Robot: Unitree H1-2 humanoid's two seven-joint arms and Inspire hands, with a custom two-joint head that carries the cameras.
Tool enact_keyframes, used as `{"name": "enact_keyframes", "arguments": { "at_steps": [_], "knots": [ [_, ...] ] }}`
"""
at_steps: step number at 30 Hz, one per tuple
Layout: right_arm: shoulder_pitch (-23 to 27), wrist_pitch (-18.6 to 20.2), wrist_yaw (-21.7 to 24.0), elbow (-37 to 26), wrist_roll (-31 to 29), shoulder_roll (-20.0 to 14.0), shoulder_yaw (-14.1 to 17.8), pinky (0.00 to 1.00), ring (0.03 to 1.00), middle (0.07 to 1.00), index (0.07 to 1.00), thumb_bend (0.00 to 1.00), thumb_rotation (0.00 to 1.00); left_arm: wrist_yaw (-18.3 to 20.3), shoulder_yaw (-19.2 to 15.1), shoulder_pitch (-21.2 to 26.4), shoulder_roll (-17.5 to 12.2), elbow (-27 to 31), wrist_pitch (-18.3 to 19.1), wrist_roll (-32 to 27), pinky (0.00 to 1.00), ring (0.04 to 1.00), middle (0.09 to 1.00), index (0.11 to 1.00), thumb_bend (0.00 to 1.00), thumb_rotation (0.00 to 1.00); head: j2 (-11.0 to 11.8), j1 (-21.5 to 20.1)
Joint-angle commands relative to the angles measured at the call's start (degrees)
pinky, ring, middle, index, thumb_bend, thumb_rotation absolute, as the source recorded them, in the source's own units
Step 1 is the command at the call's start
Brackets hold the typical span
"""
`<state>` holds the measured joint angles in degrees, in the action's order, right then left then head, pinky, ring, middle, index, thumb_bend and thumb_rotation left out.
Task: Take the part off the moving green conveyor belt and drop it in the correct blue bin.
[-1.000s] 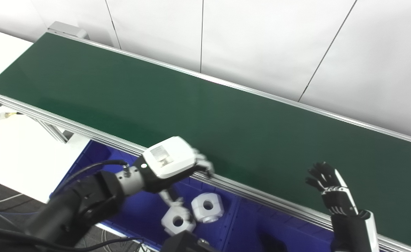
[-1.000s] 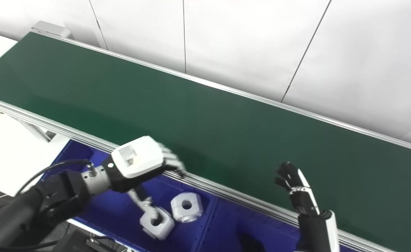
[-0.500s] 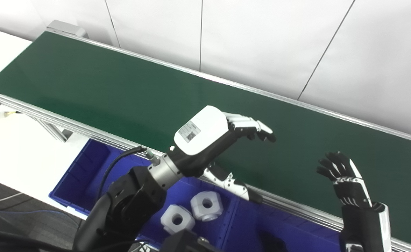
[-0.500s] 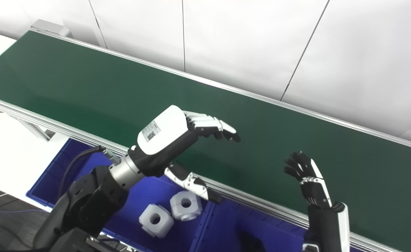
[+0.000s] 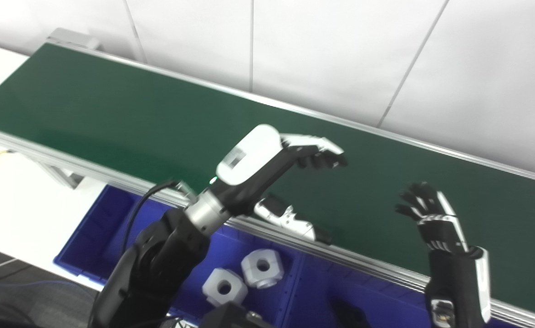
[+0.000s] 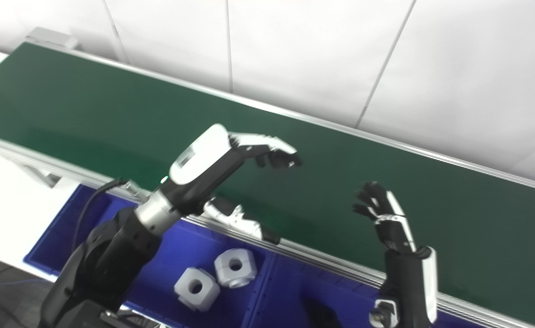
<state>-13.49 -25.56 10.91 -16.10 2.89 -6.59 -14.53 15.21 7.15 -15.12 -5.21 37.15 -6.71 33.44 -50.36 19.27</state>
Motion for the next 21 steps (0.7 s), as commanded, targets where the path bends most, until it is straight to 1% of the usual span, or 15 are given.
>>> {"name": "enact_keyframes", "arguments": {
  "at_steps": [1,4,5,6,7,8,9,10,11,14,15,16,17,19,21],
  "knots": [
    [-1.1,0.3,-0.2,-3.4,0.5,0.2,0.0,0.76,0.837,0.873,0.891,0.97,0.98,-3.3,0.2,-2.1,2.1,0.9,-0.3,-4.8,0.51,0.605,0.654,0.673,0.78,0.58,-0.3,-1.4],
    [-2.1,1.4,-0.3,-5.0,1.9,0.6,-0.2,0.79,0.849,0.877,0.891,0.98,1.00,-4.0,0.6,-5.1,3.9,0.2,0.8,-14.4,0.50,0.605,0.669,0.683,0.77,0.61,-1.0,-4.1],
    [-2.6,2.2,-0.1,-5.9,2.0,0.7,-0.7,0.81,0.865,0.883,0.886,0.97,0.99,-4.0,1.1,-6.5,4.0,0.1,0.7,-17.6,0.52,0.617,0.683,0.694,0.76,0.61,-1.5,-6.2],
    [-2.8,2.9,0.1,-6.4,2.2,0.8,-1.1,0.82,0.874,0.888,0.885,0.97,0.99,-3.9,1.4,-7.8,4.0,-0.2,0.4,-19.8,0.54,0.627,0.690,0.700,0.76,0.62,-1.5,-6.2],
    [-3.1,3.9,0.2,-7.3,2.5,0.9,-1.5,0.83,0.881,0.892,0.884,0.96,0.99,-3.8,1.8,-9.1,3.8,-0.1,0.2,-21.4,0.55,0.635,0.695,0.707,0.77,0.63,-2.6,-8.5],
    [-3.3,5.0,0.3,-7.9,2.8,1.1,-2.0,0.83,0.882,0.892,0.884,0.96,0.99,-3.7,2.1,-10.2,3.6,-0.3,-0.1,-22.9,0.56,0.636,0.695,0.708,0.77,0.63,-2.6,-8.5],
    [-3.6,6.1,0.3,-8.5,2.9,1.3,-2.4,0.83,0.882,0.891,0.884,0.96,0.99,-3.6,2.6,-11.4,3.4,-0.1,0.1,-25.0,0.56,0.639,0.697,0.712,0.77,0.63,-3.9,-10.9],
    [-3.9,7.4,0.3,-8.8,2.9,1.7,-2.9,0.83,0.881,0.890,0.886,0.96,0.99,-3.4,3.0,-12.5,3.1,-0.3,0.1,-27.1,0.58,0.649,0.703,0.719,0.78,0.63,-3.9,-10.9],
    [-4.2,8.4,0.1,-9.1,2.7,2.0,-3.2,0.83,0.879,0.890,0.890,0.97,0.99,-3.2,3.5,-13.4,3.0,-0.2,0.2,-28.6,0.60,0.663,0.710,0.733,0.80,0.63,-4.7,-12.7],
    [-4.8,10.4,-0.3,-8.1,2.2,3.1,-4.0,0.81,0.863,0.883,0.894,0.99,0.99,-2.7,4.7,-15.9,1.8,-0.9,-0.4,-30.5,0.67,0.713,0.753,0.789,0.82,0.66,-5.3,-14.1],
    [-4.9,11.0,-0.5,-7.8,2.1,3.5,-4.2,0.80,0.859,0.880,0.894,1.00,0.99,-2.4,5.2,-16.2,1.2,-1.0,0.1,-31.0,0.69,0.732,0.772,0.807,0.83,0.67,-6.3,-17.4],
    [-5.0,11.4,-0.6,-7.7,2.1,3.7,-4.3,0.79,0.854,0.877,0.896,1.00,0.99,-2.2,5.5,-16.3,0.7,-0.9,0.5,-31.4,0.72,0.756,0.795,0.831,0.83,0.68,-6.3,-17.4],
    [-5.2,12.0,-0.6,-7.9,2.3,3.9,-4.5,0.79,0.854,0.877,0.896,1.00,0.99,-2.0,5.8,-16.0,0.2,-1.0,0.8,-31.5,0.72,0.758,0.797,0.834,0.83,0.68,-7.1,-20.3],
    [-5.7,12.6,-0.6,-8.2,2.8,4.0,-4.6,0.79,0.852,0.877,0.896,0.97,0.99,-1.8,6.2,-14.9,-0.6,-1.7,0.8,-30.8,0.75,0.784,0.824,0.871,0.82,0.68,-7.3,-21.9],
    [-6.1,12.1,-0.9,-7.9,4.0,3.8,-4.3,0.78,0.847,0.873,0.893,0.95,0.99,-1.8,6.4,-13.3,-1.0,-3.2,0.6,-30.1,0.76,0.797,0.836,0.889,0.86,0.71,-7.3,-21.8]
  ]
}}
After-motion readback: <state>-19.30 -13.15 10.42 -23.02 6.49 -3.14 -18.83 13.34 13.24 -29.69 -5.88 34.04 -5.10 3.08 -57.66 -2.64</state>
